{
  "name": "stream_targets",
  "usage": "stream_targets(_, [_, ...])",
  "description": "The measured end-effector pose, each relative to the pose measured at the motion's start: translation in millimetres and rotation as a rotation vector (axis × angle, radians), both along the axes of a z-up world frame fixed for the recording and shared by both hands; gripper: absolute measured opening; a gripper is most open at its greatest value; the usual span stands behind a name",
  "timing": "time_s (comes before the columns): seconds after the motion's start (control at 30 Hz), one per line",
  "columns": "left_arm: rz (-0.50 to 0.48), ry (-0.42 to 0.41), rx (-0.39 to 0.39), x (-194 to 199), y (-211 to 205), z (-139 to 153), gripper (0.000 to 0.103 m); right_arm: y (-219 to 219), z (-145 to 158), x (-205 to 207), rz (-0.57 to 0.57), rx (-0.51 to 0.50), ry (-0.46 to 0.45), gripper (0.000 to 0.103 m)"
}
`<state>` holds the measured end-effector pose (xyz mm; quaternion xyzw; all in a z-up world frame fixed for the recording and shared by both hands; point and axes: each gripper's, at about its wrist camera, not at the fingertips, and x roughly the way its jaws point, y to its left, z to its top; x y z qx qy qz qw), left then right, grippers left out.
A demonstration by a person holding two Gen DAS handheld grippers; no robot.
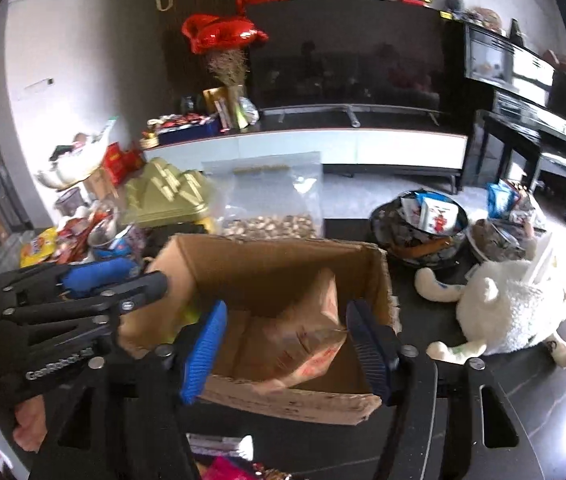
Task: Organize snacks
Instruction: 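Carry both packs into the cardboard box and open both grippers, then grasp the green beef cracker pack with the left gripper while the right gripper grasps the red wafer bar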
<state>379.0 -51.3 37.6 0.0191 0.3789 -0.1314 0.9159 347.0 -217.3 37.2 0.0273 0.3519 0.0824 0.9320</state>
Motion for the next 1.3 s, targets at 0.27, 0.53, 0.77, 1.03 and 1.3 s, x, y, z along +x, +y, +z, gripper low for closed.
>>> stream_targets(0.27, [0.06,-0.082,0.023,-56,9,18,0.06,5,7,-41,0.011,-0.01,-0.046,0.064])
stream_targets(0.53, [0.09,-0.158,0.043,-118,17,21,0.065,8,14,-98,0.012,-0.032,-0.109,0.064])
stream_targets(0.77, [0.098,-0.156,0.033,-163,21,4,0.065,8,-1,-137,0.025,0.013,-0.104,0.064])
stream_targets(1.03, [0.086,-0.073,0.047,-199,22,-31,0.065,9,-32,-174,0.044,0.032,-0.053,0.064])
stream_targets(1.3, [0.094,0.043,0.03,-215,18,-72,0.064,11,-70,-191,0.08,0.038,0.047,0.064])
